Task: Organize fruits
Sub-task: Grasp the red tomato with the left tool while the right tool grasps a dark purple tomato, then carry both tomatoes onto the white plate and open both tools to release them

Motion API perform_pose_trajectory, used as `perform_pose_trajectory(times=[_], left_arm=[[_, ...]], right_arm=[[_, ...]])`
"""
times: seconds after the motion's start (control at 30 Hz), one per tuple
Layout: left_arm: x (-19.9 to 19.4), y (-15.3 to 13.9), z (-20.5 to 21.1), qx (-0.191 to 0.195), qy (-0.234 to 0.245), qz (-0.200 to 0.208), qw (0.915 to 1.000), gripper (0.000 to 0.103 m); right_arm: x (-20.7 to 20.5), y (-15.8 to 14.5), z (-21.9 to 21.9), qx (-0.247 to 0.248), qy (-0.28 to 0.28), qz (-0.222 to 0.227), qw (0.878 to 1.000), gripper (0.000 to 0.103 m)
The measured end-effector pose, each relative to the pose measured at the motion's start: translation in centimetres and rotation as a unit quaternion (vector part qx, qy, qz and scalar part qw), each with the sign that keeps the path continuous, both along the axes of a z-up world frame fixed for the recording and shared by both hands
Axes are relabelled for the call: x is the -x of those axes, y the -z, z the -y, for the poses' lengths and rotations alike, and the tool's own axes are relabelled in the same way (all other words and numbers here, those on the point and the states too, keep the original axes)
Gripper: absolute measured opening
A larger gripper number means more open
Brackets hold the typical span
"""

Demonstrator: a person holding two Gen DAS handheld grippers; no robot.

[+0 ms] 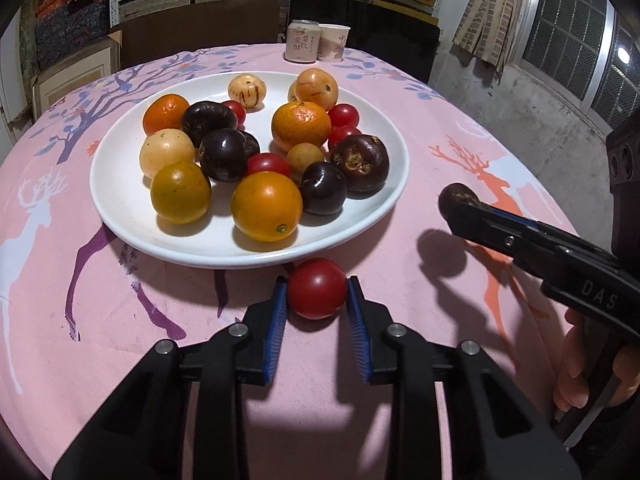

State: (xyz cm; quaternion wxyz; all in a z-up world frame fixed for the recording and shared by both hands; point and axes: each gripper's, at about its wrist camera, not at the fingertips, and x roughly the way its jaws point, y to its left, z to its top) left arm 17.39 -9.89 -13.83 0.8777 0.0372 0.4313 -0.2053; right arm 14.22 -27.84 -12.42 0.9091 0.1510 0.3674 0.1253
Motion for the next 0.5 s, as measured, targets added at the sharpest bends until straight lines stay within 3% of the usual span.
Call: perform_pose_trajectory(times=[0.5], left_arm=[[2.4, -1.4, -2.2, 0.04, 0.005, 0.015, 0.9991, 0.029]], right_arm=[[0.3, -0.3, 0.1, -0.003, -0.001, 0.013, 1.0, 0.039]])
